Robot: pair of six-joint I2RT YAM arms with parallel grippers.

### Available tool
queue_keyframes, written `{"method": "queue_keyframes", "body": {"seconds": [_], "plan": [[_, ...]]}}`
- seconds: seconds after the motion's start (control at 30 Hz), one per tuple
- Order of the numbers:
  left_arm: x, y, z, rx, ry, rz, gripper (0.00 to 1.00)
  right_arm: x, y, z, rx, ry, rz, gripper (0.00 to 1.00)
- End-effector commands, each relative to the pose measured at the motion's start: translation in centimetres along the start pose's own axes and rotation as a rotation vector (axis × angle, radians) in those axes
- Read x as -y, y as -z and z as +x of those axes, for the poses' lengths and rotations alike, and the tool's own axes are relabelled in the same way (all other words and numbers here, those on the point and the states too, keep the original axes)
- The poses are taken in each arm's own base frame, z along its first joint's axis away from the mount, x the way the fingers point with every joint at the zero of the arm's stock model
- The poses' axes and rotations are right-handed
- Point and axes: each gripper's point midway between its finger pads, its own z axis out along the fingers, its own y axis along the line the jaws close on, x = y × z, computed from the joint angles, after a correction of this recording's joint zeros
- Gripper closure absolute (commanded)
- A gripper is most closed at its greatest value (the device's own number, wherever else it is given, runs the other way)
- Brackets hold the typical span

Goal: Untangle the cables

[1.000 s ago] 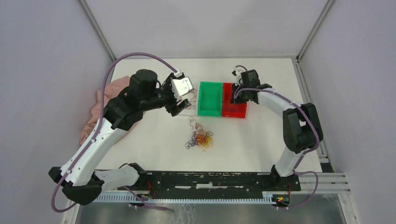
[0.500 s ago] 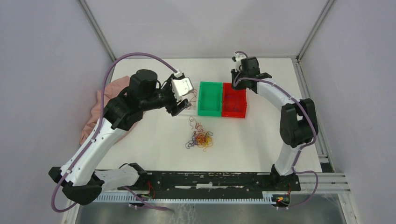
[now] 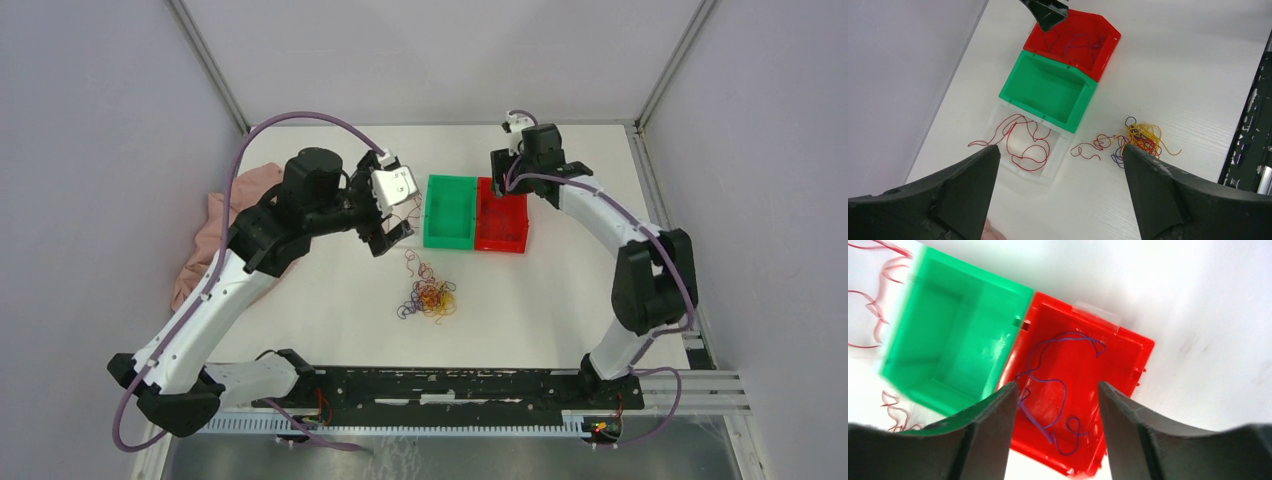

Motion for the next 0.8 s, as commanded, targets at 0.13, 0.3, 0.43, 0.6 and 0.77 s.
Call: {"method": "queue_keyframes", "body": {"seconds": [0.13,0.3,0.43,0.6,0.77], "plan": [[-3.2,-0.7,3.2,-0.033,0.12,-0.019,0.01,-4.5,11.2,-7.8,0.422,-0.198,-0.063,0.01],[-4.7,-0.9,6.5,-0.085,0.164,-0.024,0.01,-9.2,12.3,-6.0,0.347,-0.214,-0.313,0.0],[-4.7,-1.2,9.6,-0.136,0.192,-0.011,0.01,-16.2,10.9,0.6,0.185,0.035,-0.328,0.18],[-5.4,-1.3,12.9,-0.189,0.266,-0.023,0.01,-20.5,7.7,5.5,0.036,0.158,-0.333,0.34],[-6.9,0.2,14.4,-0.192,0.316,-0.074,0.02,-22.2,3.9,7.0,-0.078,0.257,-0.273,0.35]]}}
